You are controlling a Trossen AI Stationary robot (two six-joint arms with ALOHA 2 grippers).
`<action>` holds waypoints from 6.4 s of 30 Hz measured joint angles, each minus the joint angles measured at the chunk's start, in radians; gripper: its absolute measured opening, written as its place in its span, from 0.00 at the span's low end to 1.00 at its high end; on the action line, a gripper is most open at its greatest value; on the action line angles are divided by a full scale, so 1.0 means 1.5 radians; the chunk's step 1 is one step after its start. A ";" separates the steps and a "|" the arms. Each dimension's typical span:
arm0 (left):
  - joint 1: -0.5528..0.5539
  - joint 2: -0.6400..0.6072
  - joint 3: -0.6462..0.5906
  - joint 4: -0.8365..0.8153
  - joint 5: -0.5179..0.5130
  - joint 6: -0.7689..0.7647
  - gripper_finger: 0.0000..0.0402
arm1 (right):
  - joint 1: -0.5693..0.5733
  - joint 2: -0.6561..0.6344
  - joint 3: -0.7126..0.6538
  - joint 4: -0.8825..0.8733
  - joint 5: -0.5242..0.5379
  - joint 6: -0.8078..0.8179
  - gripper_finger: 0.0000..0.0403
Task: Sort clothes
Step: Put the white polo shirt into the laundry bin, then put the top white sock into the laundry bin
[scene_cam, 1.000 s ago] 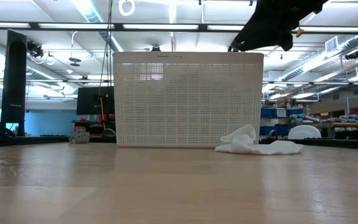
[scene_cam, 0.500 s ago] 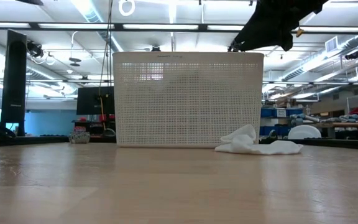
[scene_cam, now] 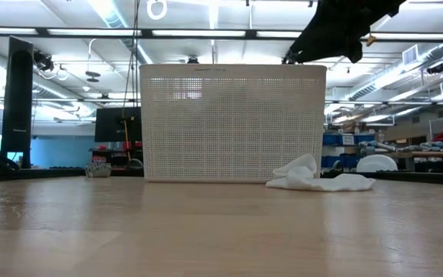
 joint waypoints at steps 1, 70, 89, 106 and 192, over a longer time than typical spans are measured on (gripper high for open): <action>0.004 0.000 0.023 -0.026 -0.020 0.004 0.00 | 0.000 0.000 0.000 0.000 0.000 0.000 0.37; 0.779 0.085 0.640 0.695 -0.265 1.275 0.00 | 0.001 0.000 0.000 -0.015 -0.002 -0.002 0.37; 0.891 0.117 0.640 0.317 -0.195 1.168 0.00 | 0.000 0.000 0.000 -0.043 0.010 -0.001 0.36; 0.900 0.142 0.429 0.300 -0.041 1.101 0.00 | 0.000 0.000 0.000 -0.042 0.026 0.000 0.36; 0.466 -0.139 0.019 0.383 -0.044 0.958 0.28 | 0.012 0.000 0.000 -0.108 -0.012 0.082 0.36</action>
